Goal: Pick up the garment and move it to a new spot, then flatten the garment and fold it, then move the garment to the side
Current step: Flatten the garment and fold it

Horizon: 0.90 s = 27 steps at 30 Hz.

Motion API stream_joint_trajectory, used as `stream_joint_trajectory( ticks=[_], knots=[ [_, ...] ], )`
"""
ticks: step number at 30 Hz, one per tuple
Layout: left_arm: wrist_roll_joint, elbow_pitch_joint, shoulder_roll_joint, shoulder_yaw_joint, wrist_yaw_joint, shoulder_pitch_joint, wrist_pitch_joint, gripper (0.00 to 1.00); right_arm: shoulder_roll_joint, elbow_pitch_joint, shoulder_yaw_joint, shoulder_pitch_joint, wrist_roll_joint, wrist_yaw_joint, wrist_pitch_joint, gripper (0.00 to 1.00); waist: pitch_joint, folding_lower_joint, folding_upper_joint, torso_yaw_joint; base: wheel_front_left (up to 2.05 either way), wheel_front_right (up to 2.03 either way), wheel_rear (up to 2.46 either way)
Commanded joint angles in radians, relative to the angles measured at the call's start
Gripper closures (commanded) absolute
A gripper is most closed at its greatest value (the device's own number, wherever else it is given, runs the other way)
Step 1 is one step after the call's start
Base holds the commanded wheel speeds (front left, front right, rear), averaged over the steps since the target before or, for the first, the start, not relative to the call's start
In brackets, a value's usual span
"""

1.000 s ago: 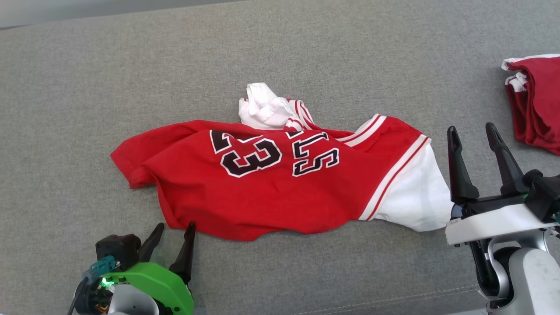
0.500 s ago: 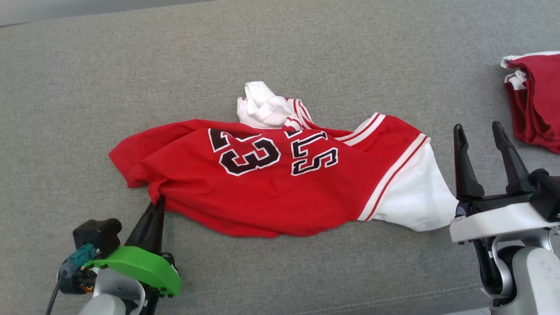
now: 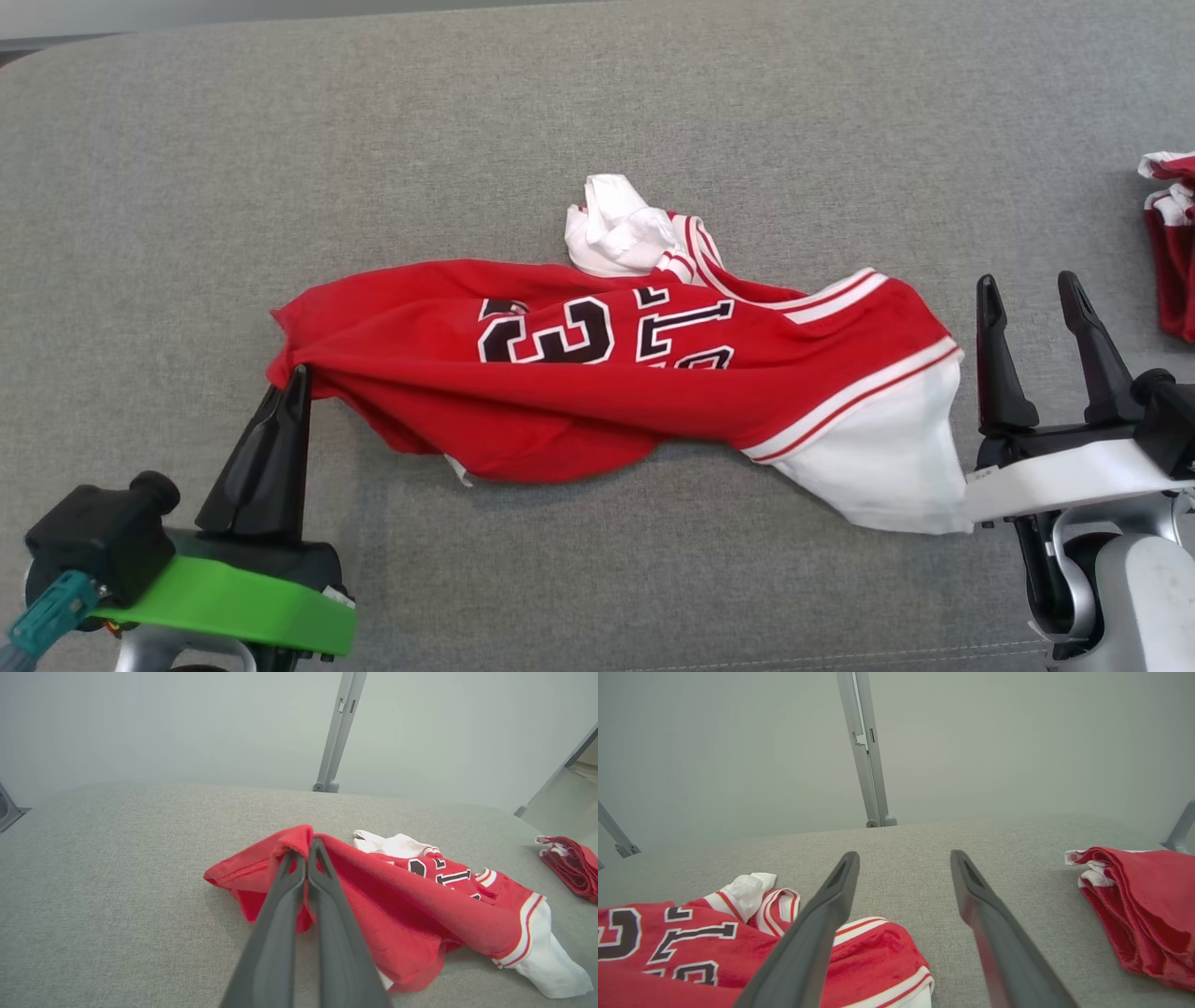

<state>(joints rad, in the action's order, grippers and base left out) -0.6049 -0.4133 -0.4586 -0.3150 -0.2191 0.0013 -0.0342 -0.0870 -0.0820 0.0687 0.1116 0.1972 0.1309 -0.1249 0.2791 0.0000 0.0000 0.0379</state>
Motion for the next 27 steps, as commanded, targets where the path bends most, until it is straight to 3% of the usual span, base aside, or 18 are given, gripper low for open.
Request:
stream_joint_trajectory(
  ticks=[1, 7, 12, 18, 27],
  knots=[
    [0.016, -0.014, -0.009, 0.007, -0.006, 0.013, -0.003, 1.00, 0.001, 0.002, 0.001, -0.001, -0.002, -0.001, -0.005, 0.00, 0.001, 0.0000, 0.0000, 0.008, 0.00, 0.00, 0.00],
    [0.041, -0.111, -0.046, 0.018, -0.027, -0.010, -0.039, 1.00, 0.007, 0.009, -0.007, 0.013, 0.000, -0.001, -0.008, 0.00, 0.013, 0.0000, 0.0000, 0.007, 0.00, 0.00, 0.00],
    [0.030, -0.063, -0.049, 0.039, -0.011, -0.088, -0.045, 1.00, 0.012, 0.018, -0.023, 0.032, 0.008, -0.001, -0.014, 0.00, 0.040, 0.0000, 0.0000, -0.032, 0.00, 0.00, 0.00],
    [-0.002, 0.136, -0.025, 0.048, 0.045, -0.248, -0.024, 1.00, 0.018, 0.025, -0.030, 0.055, 0.010, -0.001, -0.023, 0.00, 0.085, 0.0000, 0.0000, -0.103, 0.00, 0.00, 0.00],
    [-0.040, 0.545, 0.047, 0.024, 0.137, -0.471, 0.033, 1.00, 0.025, 0.044, -0.041, 0.077, 0.018, -0.001, -0.040, 0.00, 0.146, 0.0000, 0.0000, -0.169, 0.00, 0.00, 0.00]
  ],
)
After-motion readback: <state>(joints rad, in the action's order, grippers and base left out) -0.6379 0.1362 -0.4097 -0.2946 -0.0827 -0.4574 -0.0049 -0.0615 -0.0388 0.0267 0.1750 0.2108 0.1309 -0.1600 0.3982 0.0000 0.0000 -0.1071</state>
